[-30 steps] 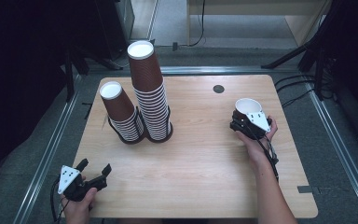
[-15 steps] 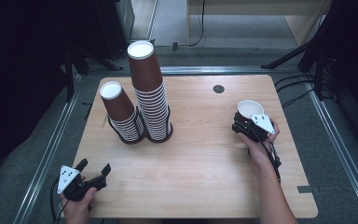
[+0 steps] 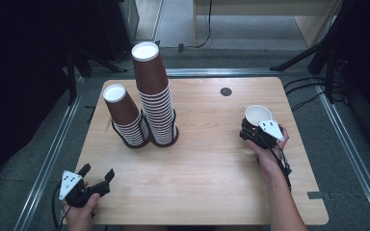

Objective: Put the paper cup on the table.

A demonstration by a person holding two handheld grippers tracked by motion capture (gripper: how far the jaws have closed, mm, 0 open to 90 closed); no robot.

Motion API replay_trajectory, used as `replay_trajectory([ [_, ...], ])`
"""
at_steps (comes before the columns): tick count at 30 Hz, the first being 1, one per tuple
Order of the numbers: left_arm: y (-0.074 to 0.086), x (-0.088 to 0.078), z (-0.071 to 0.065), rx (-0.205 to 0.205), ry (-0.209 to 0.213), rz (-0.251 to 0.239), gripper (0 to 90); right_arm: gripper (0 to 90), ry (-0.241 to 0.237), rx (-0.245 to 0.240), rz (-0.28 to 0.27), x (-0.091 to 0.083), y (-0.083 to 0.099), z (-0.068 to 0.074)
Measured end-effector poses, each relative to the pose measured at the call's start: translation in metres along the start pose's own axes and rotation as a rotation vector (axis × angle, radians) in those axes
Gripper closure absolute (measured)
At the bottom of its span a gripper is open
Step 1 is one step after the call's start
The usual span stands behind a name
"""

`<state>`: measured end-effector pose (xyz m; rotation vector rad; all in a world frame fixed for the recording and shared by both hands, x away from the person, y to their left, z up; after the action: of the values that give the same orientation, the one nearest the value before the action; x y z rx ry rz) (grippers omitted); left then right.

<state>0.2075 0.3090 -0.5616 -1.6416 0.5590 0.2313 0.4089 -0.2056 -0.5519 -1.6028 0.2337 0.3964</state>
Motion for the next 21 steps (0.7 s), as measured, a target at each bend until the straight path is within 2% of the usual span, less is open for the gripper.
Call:
replay_trajectory([
  [8,-0.0001,0.0001,0.0000,-0.001,0.001,-0.001,5.0,7.1,-0.017,-0.034,-0.010,-0.0011,0.0004,0.0042],
  [12,-0.0001,0.0001,0.0001,-0.001,0.001,-0.001,5.0,0.0,-0.029,-0.030,-0.016,-0.0013,0.0004,0.0038],
  [21,-0.0001,0.0000,-0.0001,0.002,-0.001,-0.001,5.0,0.0,-0.045,-0.013,-0.016,-0.0026,0.0015,0.0029],
])
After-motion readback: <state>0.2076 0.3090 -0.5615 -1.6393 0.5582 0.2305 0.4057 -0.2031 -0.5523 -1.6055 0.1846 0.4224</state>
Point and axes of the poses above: each handheld gripper's, and its own axes: x roughly forward along the jaws, y roughly out of its underside, z roughly to its left, the point moved 4 cm from there along x, roughly forward along the jaws, and after that the axes turned 8 degrees about z, right-handed, at the moved point
